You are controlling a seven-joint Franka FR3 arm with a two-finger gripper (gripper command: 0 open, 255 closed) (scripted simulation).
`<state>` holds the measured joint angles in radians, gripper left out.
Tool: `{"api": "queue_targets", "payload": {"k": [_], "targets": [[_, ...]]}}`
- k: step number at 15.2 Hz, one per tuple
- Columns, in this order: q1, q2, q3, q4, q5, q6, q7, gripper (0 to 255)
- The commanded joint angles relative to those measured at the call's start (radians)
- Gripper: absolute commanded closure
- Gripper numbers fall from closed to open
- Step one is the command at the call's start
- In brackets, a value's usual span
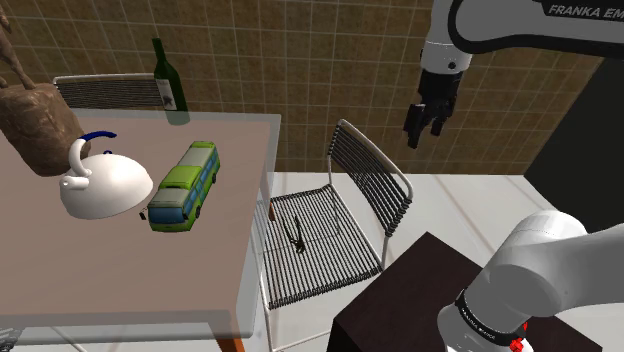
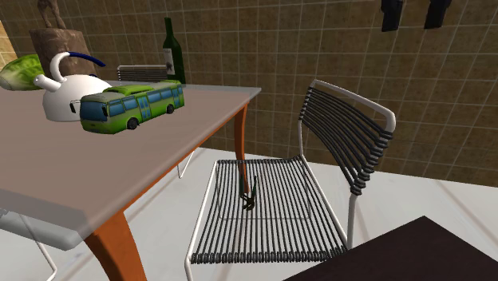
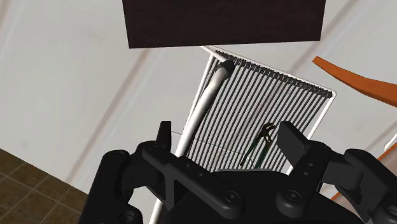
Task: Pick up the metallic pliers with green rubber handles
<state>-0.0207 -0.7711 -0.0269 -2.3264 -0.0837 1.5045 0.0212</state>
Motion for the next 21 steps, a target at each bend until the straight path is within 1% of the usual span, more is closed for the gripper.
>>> {"api": "queue_targets", "payload": {"k": [1, 6, 11, 16, 21], "targets": [[0.0, 0.0, 0.0, 0.0, 0.0, 0.0, 0.0, 0], [0.015, 0.052, 0.032, -0.114, 0.027, 0.173, 0.052, 0], [0.031, 0.146, 0.067, -0.195, 0.049, 0.355, 0.103, 0], [0.045, 0.28, 0.102, -0.239, 0.064, 0.542, 0.154, 0], [0.054, 0.45, 0.138, -0.244, 0.064, 0.724, 0.209, 0]]}}
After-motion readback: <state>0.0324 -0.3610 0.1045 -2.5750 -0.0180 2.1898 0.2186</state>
